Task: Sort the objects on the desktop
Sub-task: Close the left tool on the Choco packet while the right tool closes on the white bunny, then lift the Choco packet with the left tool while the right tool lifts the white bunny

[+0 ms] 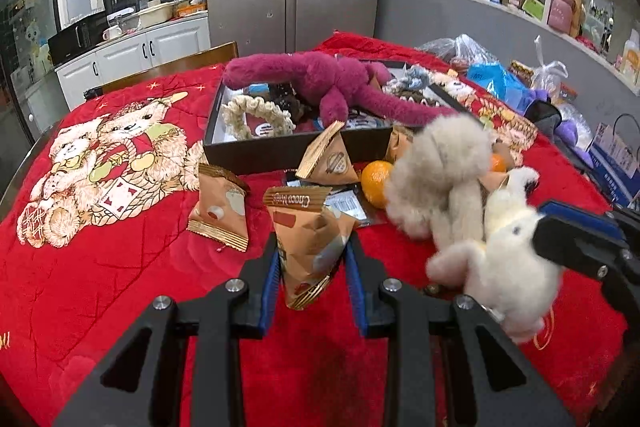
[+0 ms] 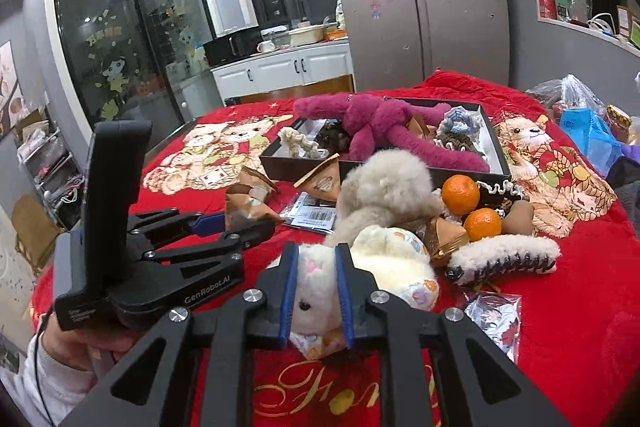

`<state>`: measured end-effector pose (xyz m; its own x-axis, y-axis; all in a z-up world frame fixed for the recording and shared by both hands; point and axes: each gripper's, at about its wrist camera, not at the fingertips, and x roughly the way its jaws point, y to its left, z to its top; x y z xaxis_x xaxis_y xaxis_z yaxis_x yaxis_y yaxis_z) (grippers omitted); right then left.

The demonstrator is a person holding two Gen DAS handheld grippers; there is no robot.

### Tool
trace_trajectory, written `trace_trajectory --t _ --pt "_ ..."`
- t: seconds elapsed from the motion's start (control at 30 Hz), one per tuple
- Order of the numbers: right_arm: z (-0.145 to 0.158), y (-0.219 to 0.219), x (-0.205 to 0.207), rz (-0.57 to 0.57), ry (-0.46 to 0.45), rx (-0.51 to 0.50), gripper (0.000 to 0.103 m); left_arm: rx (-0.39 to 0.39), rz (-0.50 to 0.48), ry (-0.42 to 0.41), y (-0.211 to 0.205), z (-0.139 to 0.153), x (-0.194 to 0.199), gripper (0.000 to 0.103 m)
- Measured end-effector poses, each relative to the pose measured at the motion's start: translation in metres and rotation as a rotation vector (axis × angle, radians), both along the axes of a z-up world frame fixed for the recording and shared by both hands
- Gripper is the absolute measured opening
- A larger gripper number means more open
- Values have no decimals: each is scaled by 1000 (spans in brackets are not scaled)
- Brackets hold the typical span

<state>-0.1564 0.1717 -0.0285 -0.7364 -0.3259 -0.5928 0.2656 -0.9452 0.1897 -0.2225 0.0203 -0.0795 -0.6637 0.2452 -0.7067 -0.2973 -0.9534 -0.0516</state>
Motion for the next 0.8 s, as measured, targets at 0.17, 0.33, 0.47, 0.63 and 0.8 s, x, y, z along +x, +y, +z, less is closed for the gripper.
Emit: trace_trajectory --t 0.17,0.33,0.47,0.63,0.8 --pt "19 6 8 9 24 -27 0 18 -12 18 2 10 4 30" --pt "25 4 14 3 34 23 0 19 -25 16 7 9 7 30" --pt "9 3 22 26 -2 43 2 3 -35 5 12 3 8 31" --pt "-9 7 23 12 -52 50 15 -8 -53 3 17 0 11 31" --pt "-23 6 19 16 -90 27 71 -20 -49 -17 18 -5 8 31"
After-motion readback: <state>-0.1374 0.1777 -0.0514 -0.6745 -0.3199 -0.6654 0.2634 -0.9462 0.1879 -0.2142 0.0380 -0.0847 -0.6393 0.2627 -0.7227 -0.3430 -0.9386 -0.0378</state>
